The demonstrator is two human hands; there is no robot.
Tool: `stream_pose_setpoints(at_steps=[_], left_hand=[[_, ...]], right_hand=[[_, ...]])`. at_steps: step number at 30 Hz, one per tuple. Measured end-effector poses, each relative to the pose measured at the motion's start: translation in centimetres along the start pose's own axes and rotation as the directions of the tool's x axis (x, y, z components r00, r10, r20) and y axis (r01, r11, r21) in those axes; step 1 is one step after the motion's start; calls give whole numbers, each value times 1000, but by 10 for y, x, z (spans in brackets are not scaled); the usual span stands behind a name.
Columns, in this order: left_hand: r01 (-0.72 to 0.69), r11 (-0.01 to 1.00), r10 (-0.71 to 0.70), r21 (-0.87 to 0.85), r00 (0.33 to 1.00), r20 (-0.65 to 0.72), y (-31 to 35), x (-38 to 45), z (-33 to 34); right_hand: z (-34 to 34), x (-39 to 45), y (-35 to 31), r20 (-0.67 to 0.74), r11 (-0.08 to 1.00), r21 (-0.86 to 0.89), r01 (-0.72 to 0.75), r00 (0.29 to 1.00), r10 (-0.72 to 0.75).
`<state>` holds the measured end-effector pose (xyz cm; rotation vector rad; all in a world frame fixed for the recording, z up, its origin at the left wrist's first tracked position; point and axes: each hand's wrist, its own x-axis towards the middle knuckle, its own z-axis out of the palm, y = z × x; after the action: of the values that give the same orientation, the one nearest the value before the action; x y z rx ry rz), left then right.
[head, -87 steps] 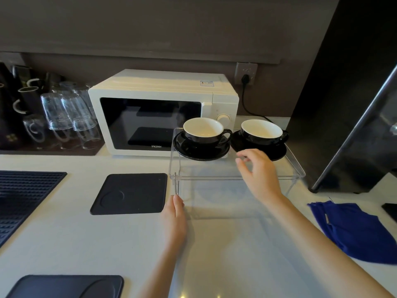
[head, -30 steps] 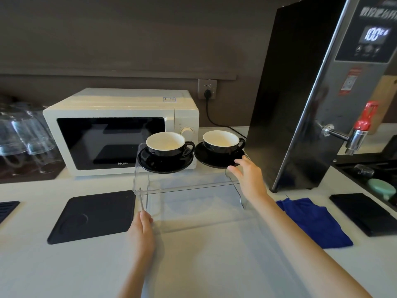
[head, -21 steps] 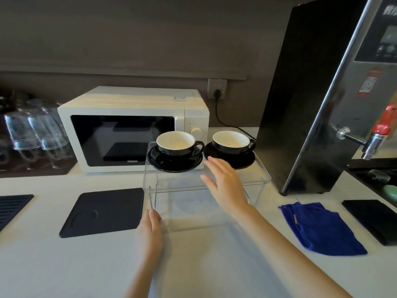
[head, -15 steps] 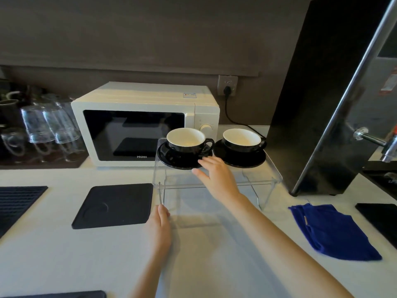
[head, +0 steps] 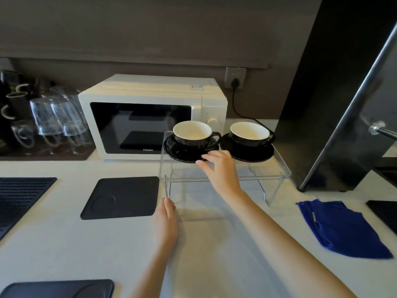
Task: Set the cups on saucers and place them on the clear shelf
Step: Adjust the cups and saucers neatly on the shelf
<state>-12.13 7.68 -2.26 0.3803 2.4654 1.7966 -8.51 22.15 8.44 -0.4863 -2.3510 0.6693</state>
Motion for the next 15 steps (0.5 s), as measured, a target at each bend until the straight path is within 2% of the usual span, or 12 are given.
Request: stream_pose_setpoints(at_steps=[5,6,10,15], left_hand=[[12,1000,-12,-11,1000,-3,-1,0,1],[14,1000,-14,-17,1000,-5,-1,1,2],[27,999,-27,-19,1000,-6,-2,1,2],[18,1000,-18,-20,1000,-4,-1,2,2]], right_hand=[[-14,15,-2,-165,980,181,-82,980,113],[-18,21,-2,-159,976,192,-105,978,136],[-21,35,-3,8,968,166,-187,982,188],[-12,33,4,27,965,181,-189,982,187]])
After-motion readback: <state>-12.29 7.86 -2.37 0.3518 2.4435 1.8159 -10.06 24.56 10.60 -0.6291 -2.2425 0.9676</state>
